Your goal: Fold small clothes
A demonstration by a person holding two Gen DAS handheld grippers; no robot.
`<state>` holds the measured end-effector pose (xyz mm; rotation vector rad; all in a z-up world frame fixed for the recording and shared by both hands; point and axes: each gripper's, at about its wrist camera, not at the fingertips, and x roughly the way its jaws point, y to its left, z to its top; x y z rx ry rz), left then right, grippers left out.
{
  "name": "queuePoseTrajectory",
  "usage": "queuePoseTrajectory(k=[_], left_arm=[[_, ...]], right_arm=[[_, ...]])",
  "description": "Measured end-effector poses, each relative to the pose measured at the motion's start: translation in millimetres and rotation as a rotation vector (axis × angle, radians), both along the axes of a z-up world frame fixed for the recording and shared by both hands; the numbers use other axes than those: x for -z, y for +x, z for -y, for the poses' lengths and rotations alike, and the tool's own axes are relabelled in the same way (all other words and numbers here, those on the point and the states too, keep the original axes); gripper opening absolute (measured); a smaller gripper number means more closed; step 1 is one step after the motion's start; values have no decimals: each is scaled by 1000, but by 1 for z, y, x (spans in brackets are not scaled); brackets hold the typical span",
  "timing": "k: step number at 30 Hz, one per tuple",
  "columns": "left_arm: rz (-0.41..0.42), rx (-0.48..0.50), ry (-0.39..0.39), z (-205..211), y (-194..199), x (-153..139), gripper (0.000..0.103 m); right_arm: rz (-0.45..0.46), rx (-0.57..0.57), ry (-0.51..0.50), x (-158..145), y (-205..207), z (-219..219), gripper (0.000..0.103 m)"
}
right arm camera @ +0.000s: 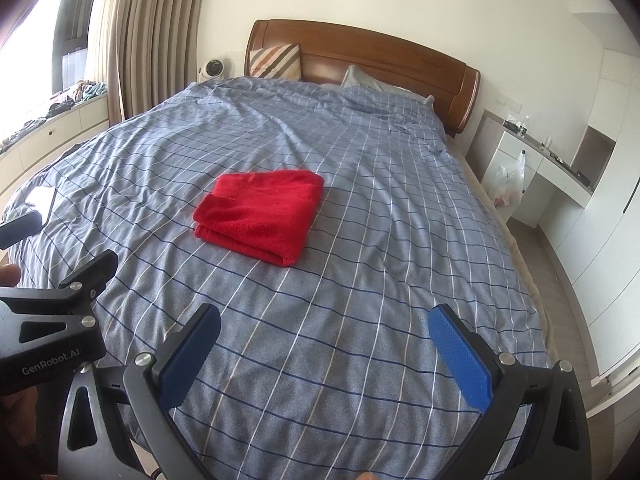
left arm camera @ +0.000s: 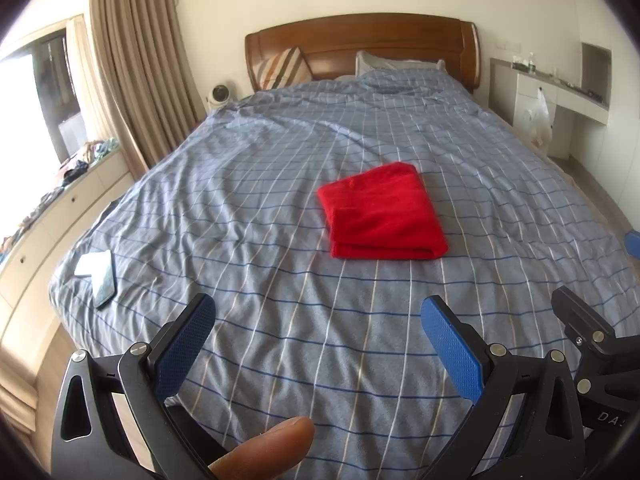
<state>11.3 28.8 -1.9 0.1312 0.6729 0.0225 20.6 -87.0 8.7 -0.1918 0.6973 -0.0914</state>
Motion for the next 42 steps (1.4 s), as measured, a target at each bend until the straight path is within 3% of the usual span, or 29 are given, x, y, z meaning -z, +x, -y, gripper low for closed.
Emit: queuePoseTrajectory(k=[42], left_arm=[[1, 8, -18, 7, -1, -5, 103]], right_arm=[[-12, 12, -8, -4, 0, 3, 102]])
